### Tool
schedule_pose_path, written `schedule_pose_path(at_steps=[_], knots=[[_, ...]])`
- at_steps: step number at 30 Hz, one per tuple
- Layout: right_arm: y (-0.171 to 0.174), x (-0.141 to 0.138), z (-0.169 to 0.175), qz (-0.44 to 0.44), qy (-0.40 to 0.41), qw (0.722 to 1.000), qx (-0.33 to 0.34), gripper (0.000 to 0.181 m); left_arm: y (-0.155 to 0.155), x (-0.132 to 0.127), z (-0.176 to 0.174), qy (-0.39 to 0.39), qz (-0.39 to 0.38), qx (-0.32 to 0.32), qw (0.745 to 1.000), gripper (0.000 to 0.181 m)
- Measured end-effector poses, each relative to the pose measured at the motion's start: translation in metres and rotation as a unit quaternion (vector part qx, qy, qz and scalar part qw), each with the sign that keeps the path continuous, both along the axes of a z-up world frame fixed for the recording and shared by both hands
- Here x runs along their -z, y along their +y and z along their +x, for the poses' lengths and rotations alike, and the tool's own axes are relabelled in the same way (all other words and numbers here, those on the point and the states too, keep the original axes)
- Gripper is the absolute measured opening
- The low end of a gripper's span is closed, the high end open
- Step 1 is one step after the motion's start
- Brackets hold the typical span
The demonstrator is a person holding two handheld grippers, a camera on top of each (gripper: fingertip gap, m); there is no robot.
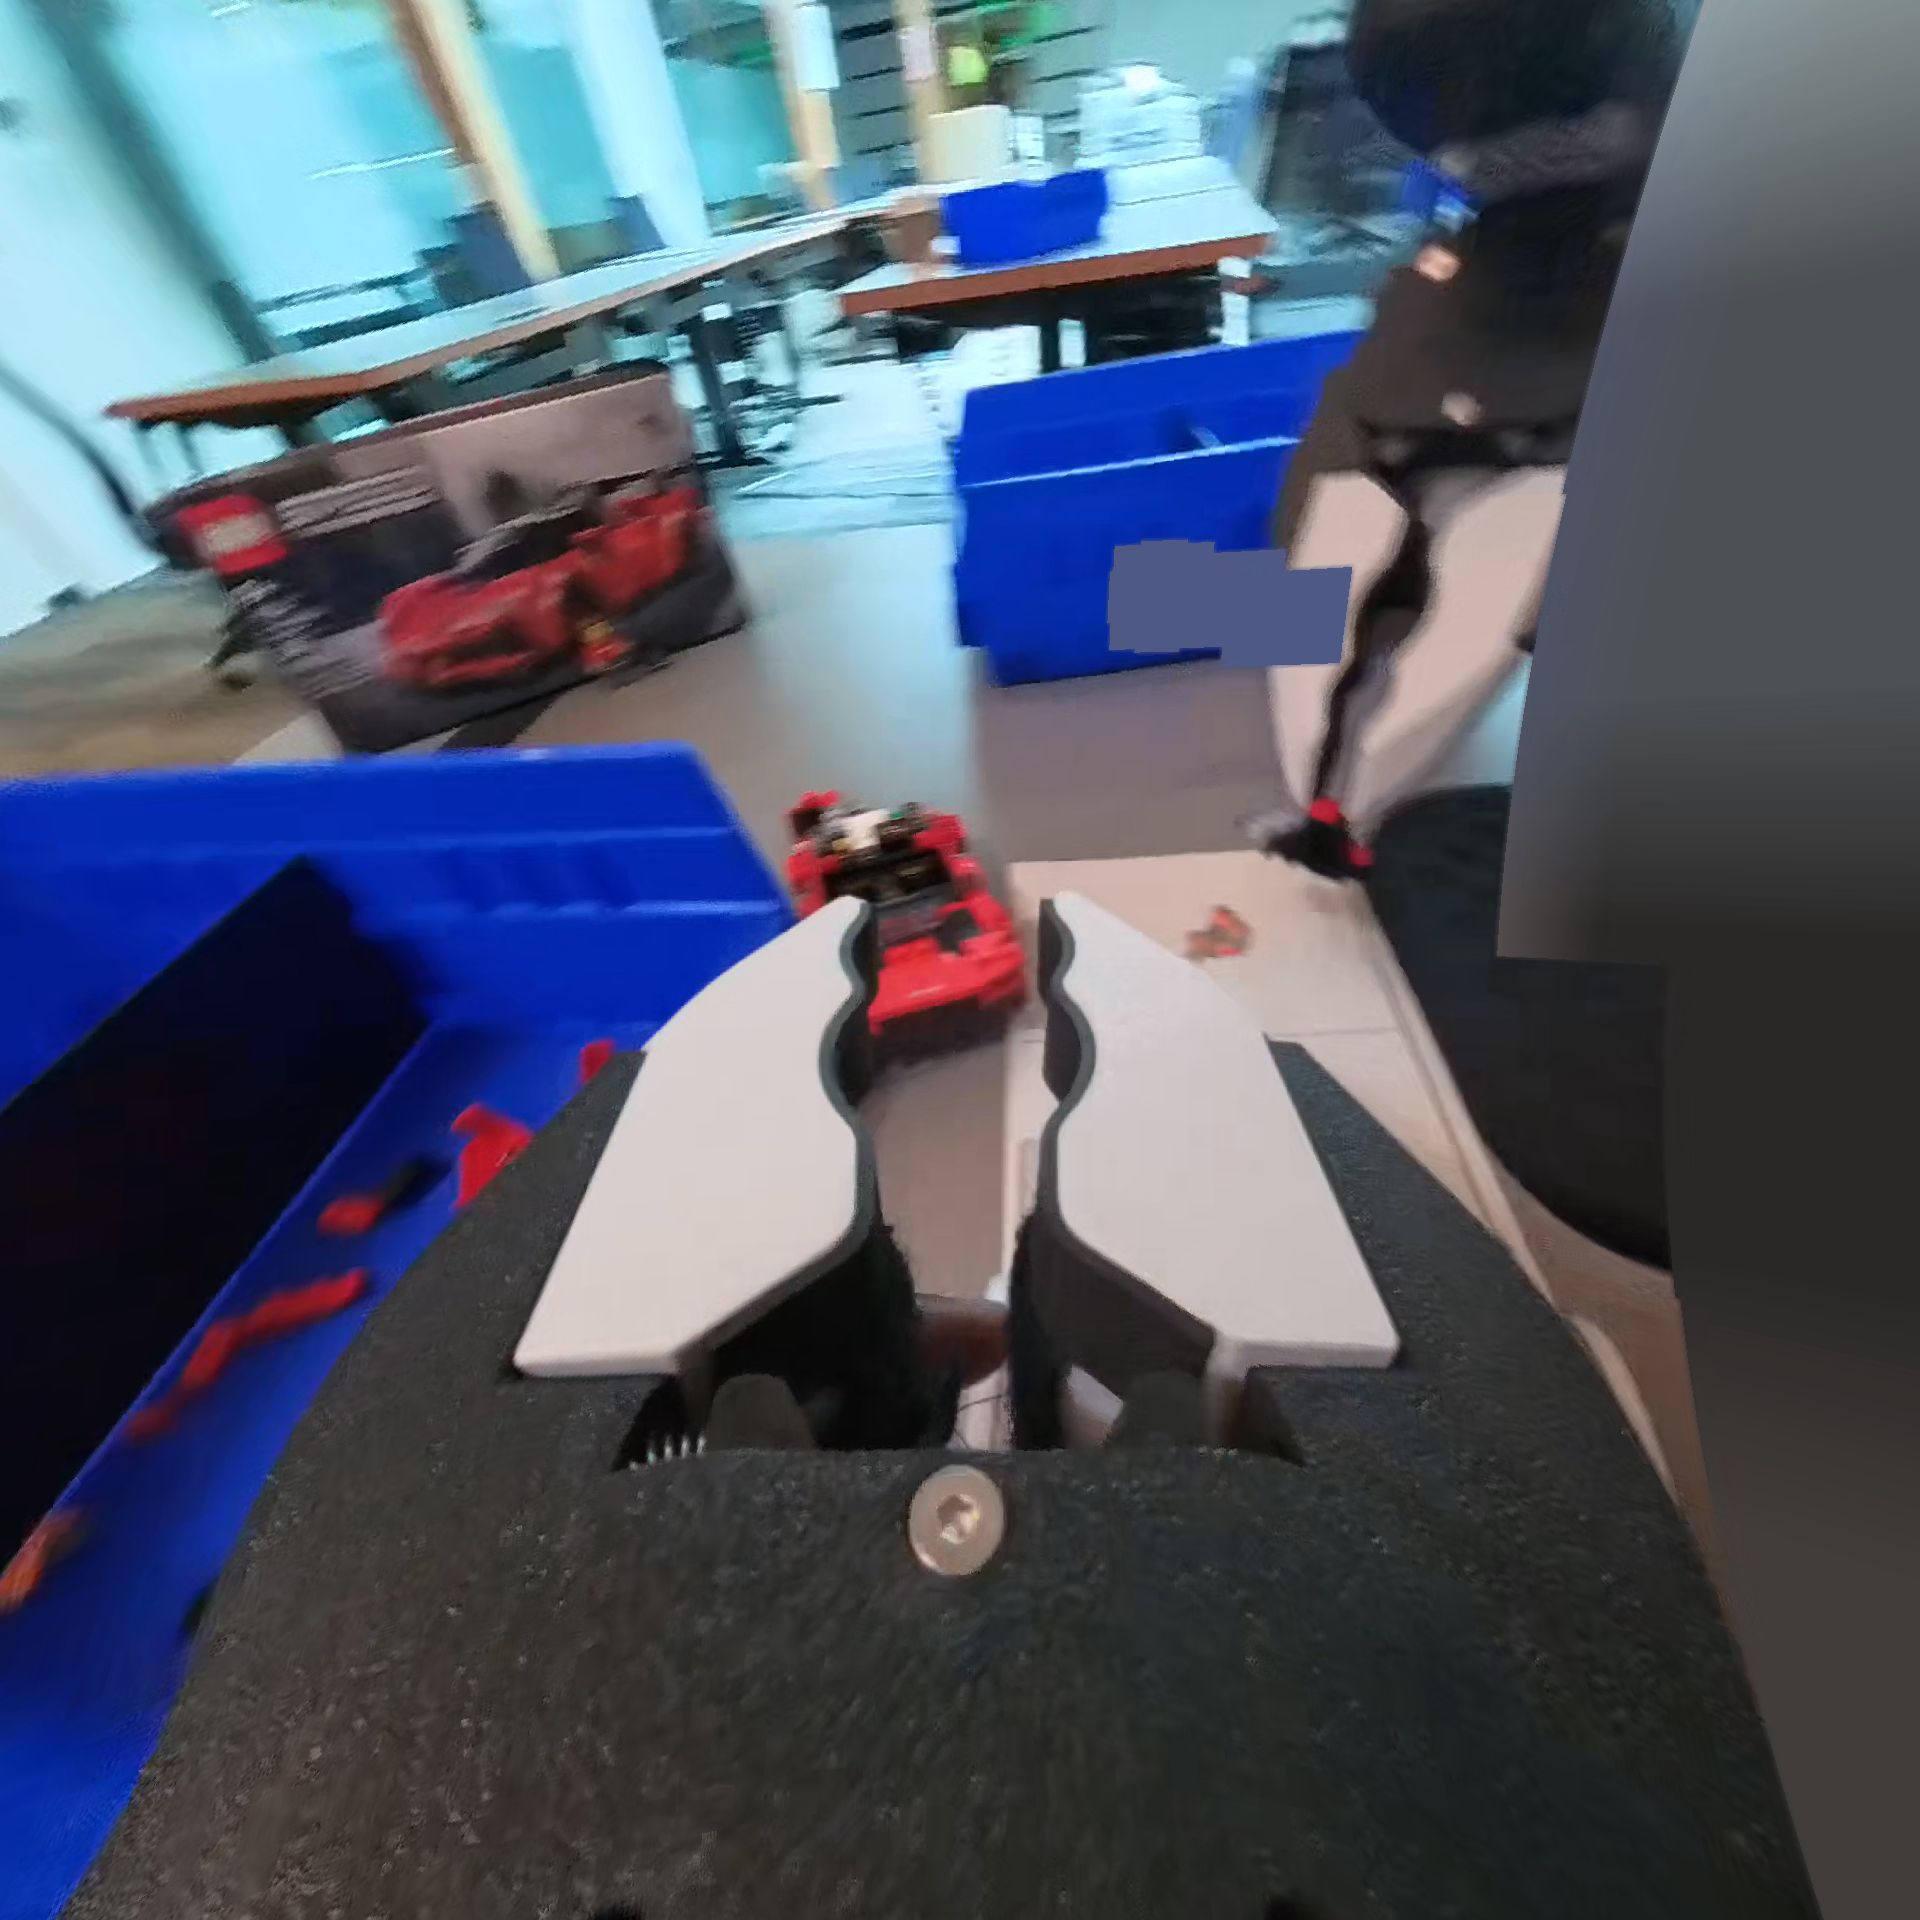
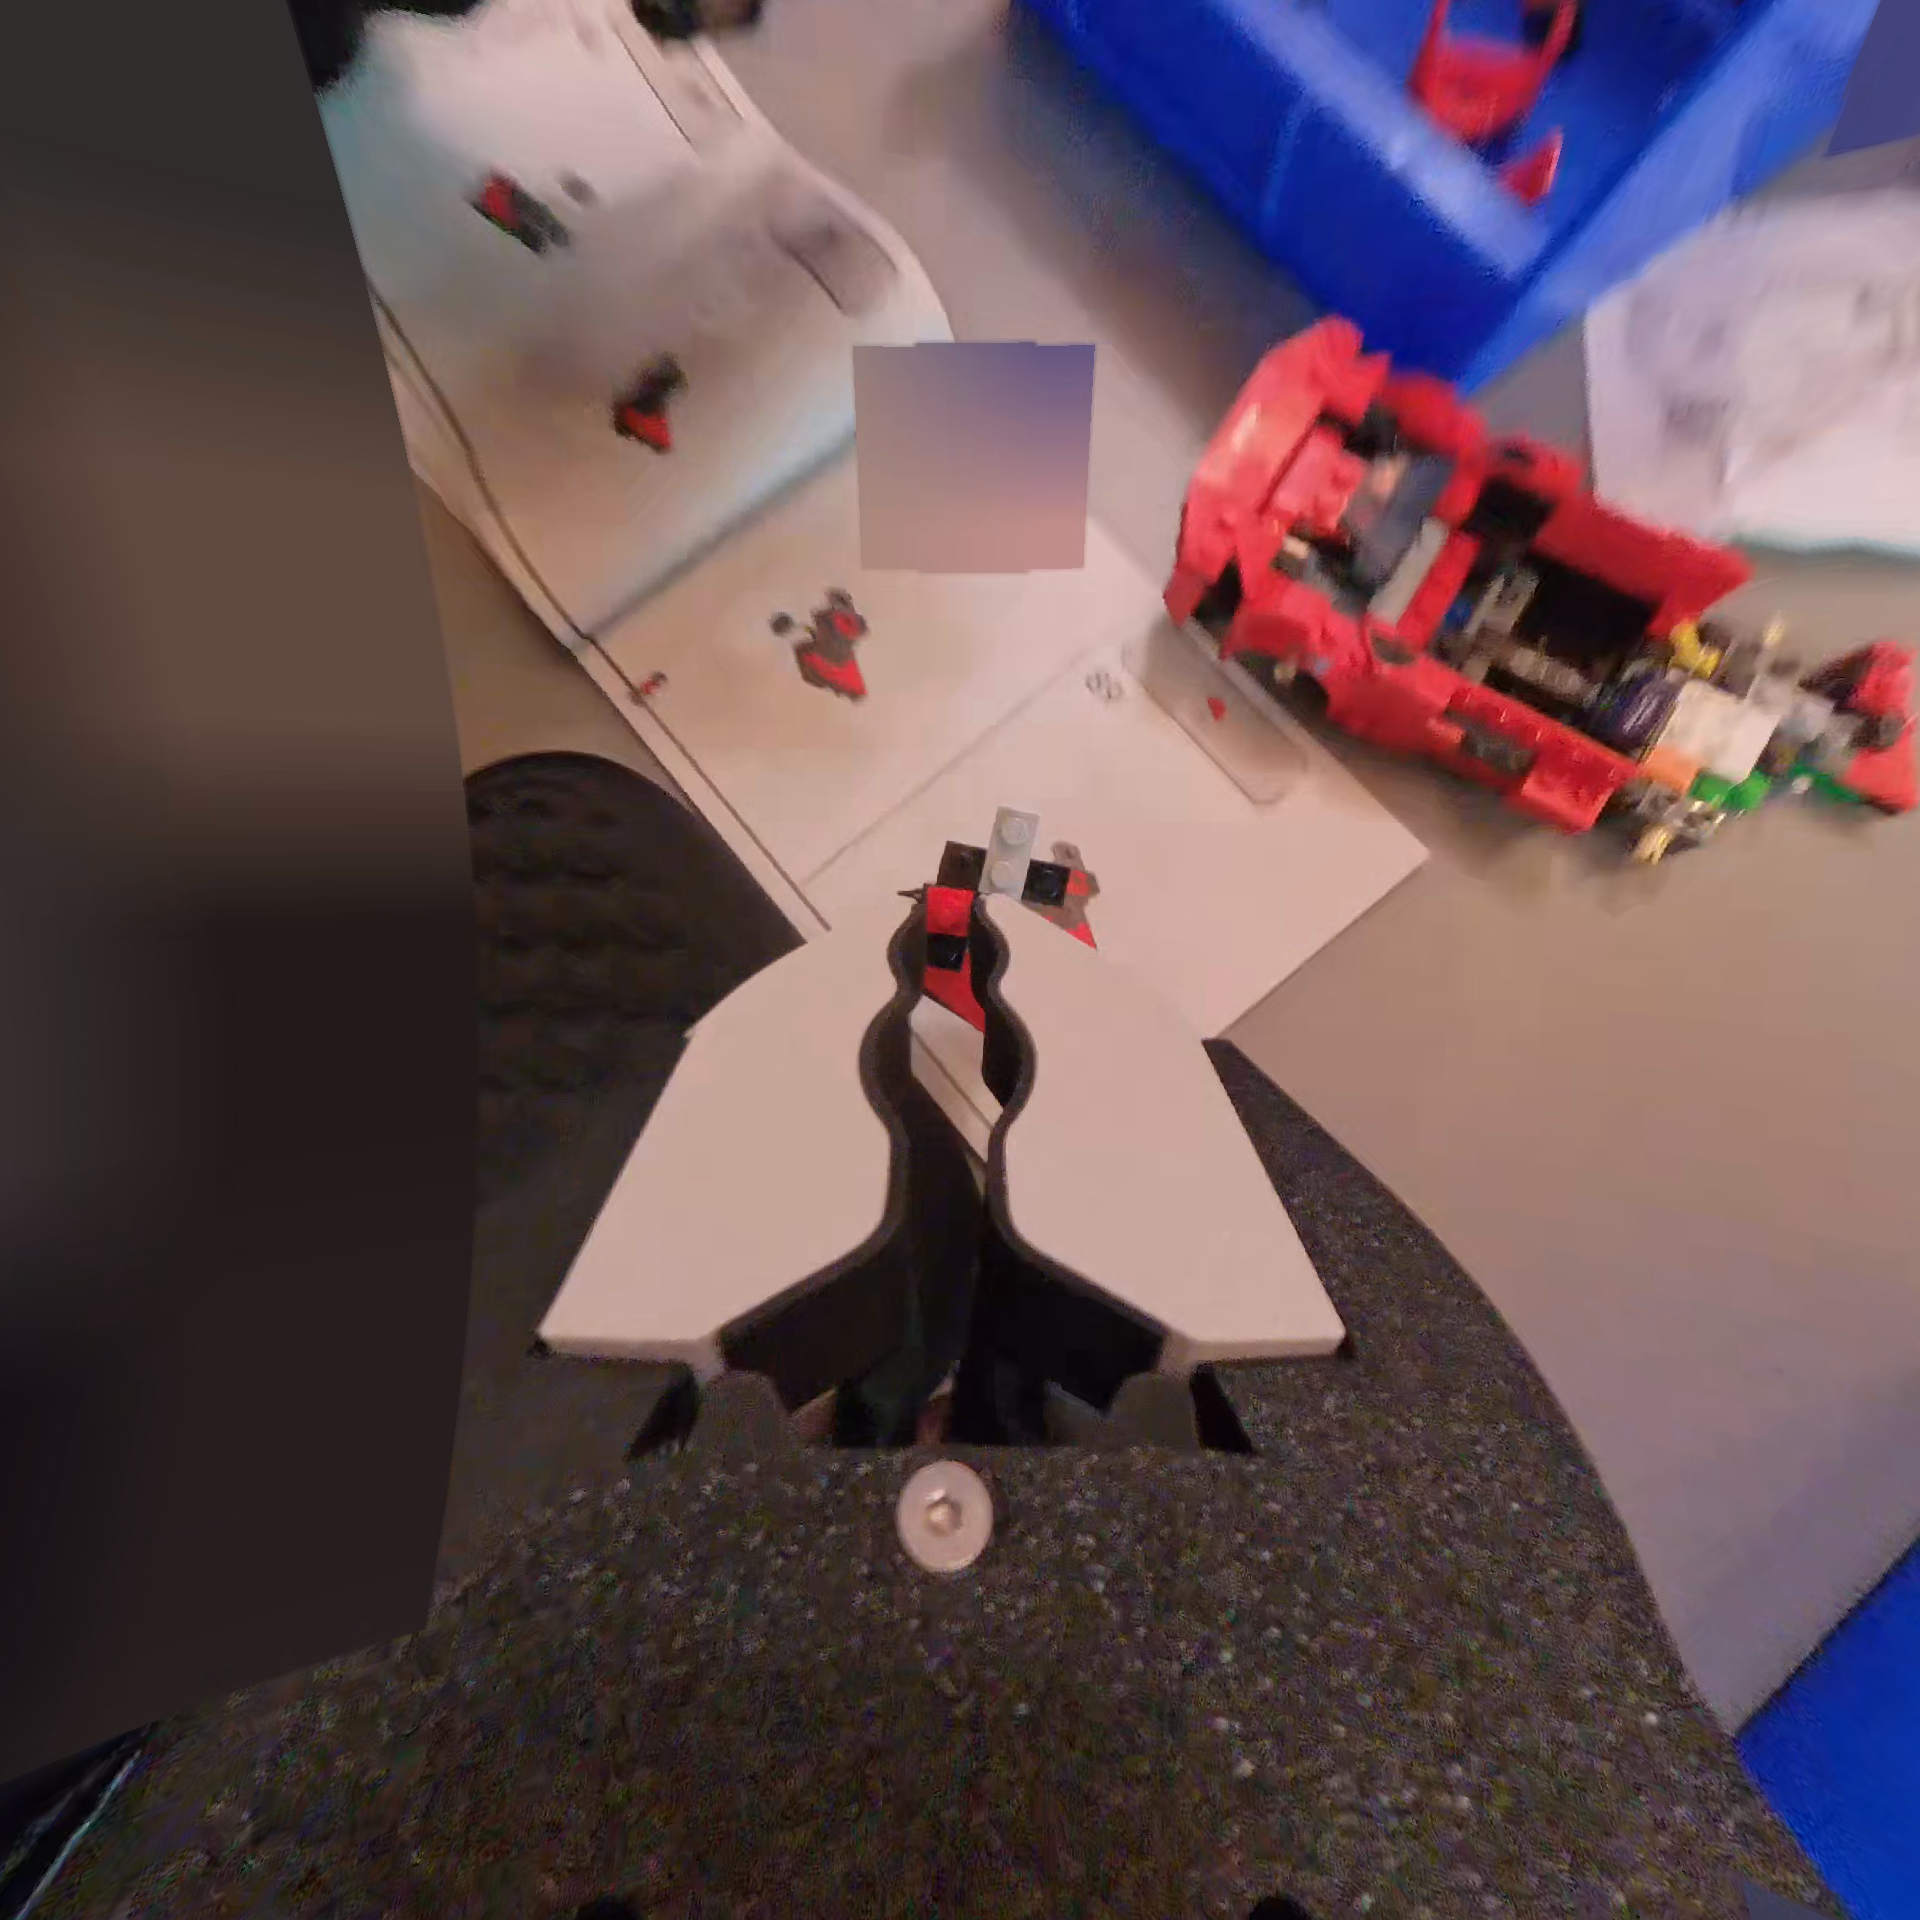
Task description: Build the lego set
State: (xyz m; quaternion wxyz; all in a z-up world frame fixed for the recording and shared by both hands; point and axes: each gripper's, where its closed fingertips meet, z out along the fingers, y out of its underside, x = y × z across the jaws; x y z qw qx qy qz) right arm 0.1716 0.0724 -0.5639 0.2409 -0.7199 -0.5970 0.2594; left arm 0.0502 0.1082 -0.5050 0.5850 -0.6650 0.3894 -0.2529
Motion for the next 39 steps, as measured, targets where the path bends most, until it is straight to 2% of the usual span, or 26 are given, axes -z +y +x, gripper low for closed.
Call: schedule_pose_path(at_steps=[2, 4, 7, 10, 15, 22, 28, 32, 34, 36, 39], knots=[[0.007, 0.01, -0.005, -0.015, -0.026, 1.0, 0.005, 0.008, 0.011, 0.0, -0.013, -0.039, -0.022, -0.04, 0.998, 0.024], [0.012, 0.015, -0.012, -0.027, -0.043, 0.999, 0.007, 0.008, 0.015, 0.0, -0.019, -0.065, -0.031, -0.049, 0.996, 0.022], [0.018, 0.023, -0.017, -0.035, -0.083, 0.996, 0.011, 0.009, 0.022, 0.002, -0.029, -0.063, -0.026, -0.077, 0.995, 0.021], [0.019, 0.03, -0.021, -0.049, -0.097, 0.994, 0.015, 0.009, 0.022, 0.001, -0.029, -0.07, -0.019, -0.077, 0.994, 0.02], [0.021, 0.033, -0.028, -0.056, -0.083, 0.995, 0.023, 0.012, 0.022, 0.006, -0.028, -0.053, -0.01, -0.078, 0.996, 0.019], [0.013, 0.025, -0.024, -0.06, -0.05, 0.997, 0.014, 0.039, 0.023, 0.009, -0.029, -0.056, -0.01, -0.081, 0.995, 0.019], [0.025, 0.001, -0.016, -0.009, 0.074, 0.997, 0.031, 0.04, 0.022, 0.011, -0.026, -0.044, 0.006, -0.08, 0.996, 0.018], [0.03, 0.003, -0.012, 0.019, 0.139, 0.99, 0.035, 0.037, 0.021, 0.014, -0.025, -0.041, 0.003, -0.075, 0.996, 0.018], [0.041, 0.004, -0.009, 0.052, 0.163, 0.983, 0.062, 0.034, 0.022, 0.014, -0.026, -0.043, 0.004, -0.078, 0.996, 0.018], [0.052, -0.002, -0.008, 0.086, 0.215, 0.968, 0.096, 0.026, 0.023, 0.014, -0.027, -0.044, 0.006, -0.079, 0.996, 0.017], [0.063, -0.029, -0.004, 0.123, 0.324, 0.928, 0.137, 0.011, 0.023, 0.015, -0.027, -0.042, 0.01, -0.081, 0.996, 0.017]])
